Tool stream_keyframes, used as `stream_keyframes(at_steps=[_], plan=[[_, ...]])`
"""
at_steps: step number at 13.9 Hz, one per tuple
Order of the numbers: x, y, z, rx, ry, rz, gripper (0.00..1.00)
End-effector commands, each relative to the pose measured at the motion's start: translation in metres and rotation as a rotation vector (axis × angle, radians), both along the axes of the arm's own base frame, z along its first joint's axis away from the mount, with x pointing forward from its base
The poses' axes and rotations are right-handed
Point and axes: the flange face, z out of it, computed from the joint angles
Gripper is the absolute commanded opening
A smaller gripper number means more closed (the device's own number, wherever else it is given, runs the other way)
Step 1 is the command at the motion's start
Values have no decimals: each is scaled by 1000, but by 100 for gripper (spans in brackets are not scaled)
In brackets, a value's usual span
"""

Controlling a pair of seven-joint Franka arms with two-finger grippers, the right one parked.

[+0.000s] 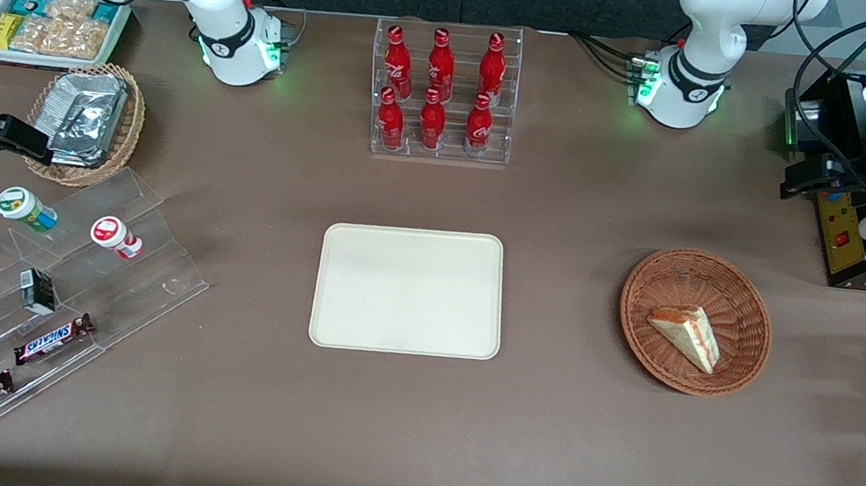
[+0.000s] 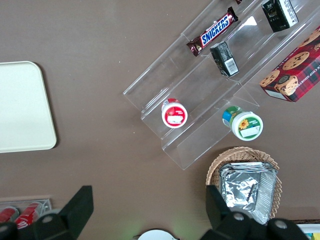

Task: Place sandwich from basket to tray
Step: 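Move the left gripper over the wicker basket above the sandwich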

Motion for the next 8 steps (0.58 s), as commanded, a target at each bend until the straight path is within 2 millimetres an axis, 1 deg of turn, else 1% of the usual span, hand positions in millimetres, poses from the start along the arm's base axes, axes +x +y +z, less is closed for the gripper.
stream_keyframes(at_steps=[1, 2, 4, 6, 8], plan=[[3, -4, 6, 15, -13, -1, 100], [4, -5, 5, 15, -11, 3, 100], [10, -4, -6, 26, 7, 3, 100], [18, -4, -23, 63, 27, 32, 100], [27, -3, -44, 77, 45, 63, 100]])
